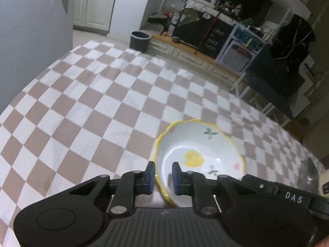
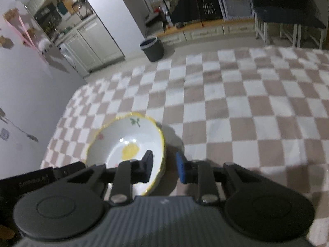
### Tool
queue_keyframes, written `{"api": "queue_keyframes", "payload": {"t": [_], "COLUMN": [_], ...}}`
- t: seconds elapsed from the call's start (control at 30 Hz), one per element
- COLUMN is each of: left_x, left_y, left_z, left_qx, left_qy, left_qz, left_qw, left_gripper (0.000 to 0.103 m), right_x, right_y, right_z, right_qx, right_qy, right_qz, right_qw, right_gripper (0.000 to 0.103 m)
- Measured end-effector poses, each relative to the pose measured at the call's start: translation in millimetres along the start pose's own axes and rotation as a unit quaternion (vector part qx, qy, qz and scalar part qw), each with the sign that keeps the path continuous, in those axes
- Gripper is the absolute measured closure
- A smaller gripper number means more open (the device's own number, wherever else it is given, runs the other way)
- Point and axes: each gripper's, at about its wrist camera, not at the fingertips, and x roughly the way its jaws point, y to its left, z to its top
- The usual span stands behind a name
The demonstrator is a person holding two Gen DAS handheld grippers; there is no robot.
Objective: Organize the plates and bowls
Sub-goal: 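Move both tools to the yellow-rimmed lemon bowl and grip its rim, then lift the yellow-rimmed lemon bowl off the table with both tools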
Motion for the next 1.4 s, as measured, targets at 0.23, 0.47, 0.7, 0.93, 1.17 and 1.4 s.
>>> {"api": "queue_keyframes", "payload": {"t": [0.23, 0.47, 0.7, 0.93, 1.17, 1.4], "left_x": [20, 30, 41, 35, 6, -43], "left_y": [9, 9, 10, 1, -12, -37], "left_z": [2, 7, 3, -2, 3, 3], "left_qx": [-0.005, -0.005, -0.008, 0.041, 0.055, 0.077], "left_qy": [0.016, 0.016, 0.025, 0.009, -0.023, -0.06], "left_qz": [-0.007, -0.011, -0.018, -0.01, -0.026, -0.049], "left_qw": [0.9998, 0.9998, 0.9995, 0.9991, 0.9979, 0.9941], "left_gripper": [0.095, 0.097, 0.094, 0.094, 0.094, 0.094], "right_x": [29, 48, 59, 63, 34, -24], "right_y": [4, 2, -8, 0, 4, 5], "right_z": [-7, 1, 8, 5, 6, 7], "right_qx": [-0.009, -0.013, -0.006, -0.043, -0.047, -0.052], "right_qy": [0.024, 0.026, 0.014, -0.003, -0.029, -0.068], "right_qz": [-0.004, -0.013, -0.002, -0.006, 0.003, 0.016], "right_qw": [1.0, 0.999, 1.0, 0.999, 0.998, 0.996], "right_gripper": [0.089, 0.091, 0.091, 0.091, 0.092, 0.092]}}
